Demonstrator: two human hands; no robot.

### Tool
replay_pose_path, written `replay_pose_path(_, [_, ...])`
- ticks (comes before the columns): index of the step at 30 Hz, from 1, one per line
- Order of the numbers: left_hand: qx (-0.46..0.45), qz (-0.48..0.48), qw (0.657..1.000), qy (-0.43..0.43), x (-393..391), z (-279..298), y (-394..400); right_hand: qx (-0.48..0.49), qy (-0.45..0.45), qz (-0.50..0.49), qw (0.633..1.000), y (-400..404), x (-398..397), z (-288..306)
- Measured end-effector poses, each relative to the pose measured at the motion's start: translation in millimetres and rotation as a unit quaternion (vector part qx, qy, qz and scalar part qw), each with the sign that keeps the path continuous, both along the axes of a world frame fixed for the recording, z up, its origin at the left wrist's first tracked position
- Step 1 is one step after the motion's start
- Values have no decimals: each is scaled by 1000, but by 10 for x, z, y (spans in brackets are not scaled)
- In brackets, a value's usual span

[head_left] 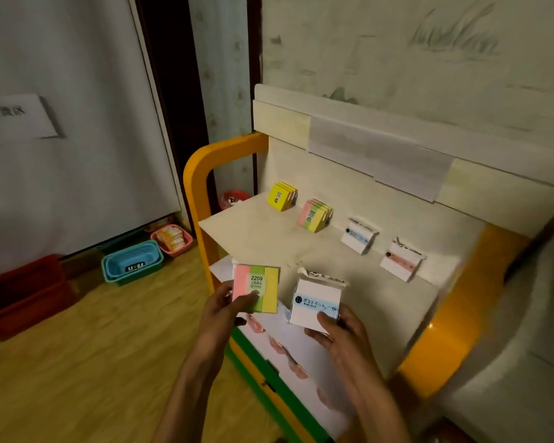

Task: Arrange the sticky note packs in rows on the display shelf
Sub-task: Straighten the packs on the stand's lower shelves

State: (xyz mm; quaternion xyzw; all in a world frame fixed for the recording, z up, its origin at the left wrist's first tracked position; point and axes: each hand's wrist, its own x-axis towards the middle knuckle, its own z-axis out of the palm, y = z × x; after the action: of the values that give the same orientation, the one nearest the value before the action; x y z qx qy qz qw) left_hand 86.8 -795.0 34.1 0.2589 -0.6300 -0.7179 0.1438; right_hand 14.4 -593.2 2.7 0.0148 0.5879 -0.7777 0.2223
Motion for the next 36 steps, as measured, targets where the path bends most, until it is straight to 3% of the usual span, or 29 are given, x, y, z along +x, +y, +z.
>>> replay_pose_path(11, [-28,-93,995,-20,-1556,34,-1046,21,0,-83,996,-667,-1342,0])
replay_pose_path(19, [-58,-184,980,-40,-2544,-199,-1189,145,-4,-135,980,-567,-1630,92])
replay_pose_path(27, [-85,-237,965,-77,-3466,-583,-1189,161,-49,-218,961,-587,-1734,228])
replay_pose_path(36, [-273,-226,931,-92,-3898,-905,-1182,164,-37,-285,944,-736,-1802,243])
